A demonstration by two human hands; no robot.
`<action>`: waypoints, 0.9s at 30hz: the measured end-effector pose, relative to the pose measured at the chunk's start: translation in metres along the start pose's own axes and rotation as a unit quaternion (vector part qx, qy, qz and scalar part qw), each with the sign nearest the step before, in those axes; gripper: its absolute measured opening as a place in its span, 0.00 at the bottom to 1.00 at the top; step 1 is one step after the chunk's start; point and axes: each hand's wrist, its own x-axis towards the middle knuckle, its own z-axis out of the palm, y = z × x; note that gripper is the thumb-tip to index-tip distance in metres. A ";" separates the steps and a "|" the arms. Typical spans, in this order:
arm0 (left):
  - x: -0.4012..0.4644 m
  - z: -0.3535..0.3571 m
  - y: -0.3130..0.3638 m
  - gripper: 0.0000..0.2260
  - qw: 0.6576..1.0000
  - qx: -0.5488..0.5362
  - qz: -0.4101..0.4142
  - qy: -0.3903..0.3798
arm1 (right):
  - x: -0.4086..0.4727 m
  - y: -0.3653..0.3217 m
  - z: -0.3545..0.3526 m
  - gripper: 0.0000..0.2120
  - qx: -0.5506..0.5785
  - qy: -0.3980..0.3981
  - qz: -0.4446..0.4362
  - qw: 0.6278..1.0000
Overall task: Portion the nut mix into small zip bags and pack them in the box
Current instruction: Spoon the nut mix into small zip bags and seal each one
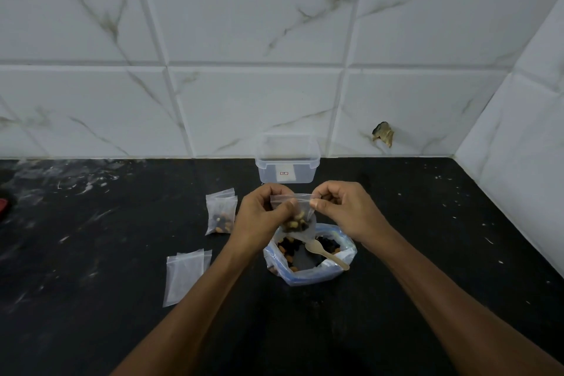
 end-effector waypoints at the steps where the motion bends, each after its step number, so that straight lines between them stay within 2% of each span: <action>1: 0.001 0.000 0.001 0.04 1.000 0.014 0.004 -0.005 | 0.000 0.000 0.000 0.04 0.003 0.001 0.000 1.000; 6: 0.006 0.001 0.001 0.05 0.998 0.056 0.008 -0.003 | 0.001 -0.001 0.001 0.05 0.041 -0.008 0.001 0.999; 12: 0.006 0.003 0.002 0.07 0.995 0.091 0.020 -0.017 | 0.001 0.001 0.003 0.04 -0.001 -0.004 -0.031 0.999; 18: 0.005 -0.006 0.001 0.04 1.000 -0.002 0.000 0.005 | 0.001 0.000 -0.001 0.03 0.011 0.006 -0.006 1.000; 23: 0.002 -0.007 0.002 0.03 1.000 -0.008 -0.003 0.020 | 0.001 0.001 -0.002 0.03 0.026 -0.004 0.011 1.000; 27: 0.002 -0.007 0.001 0.03 1.000 0.004 0.000 0.025 | 0.003 -0.001 0.001 0.07 0.022 -0.021 0.001 1.000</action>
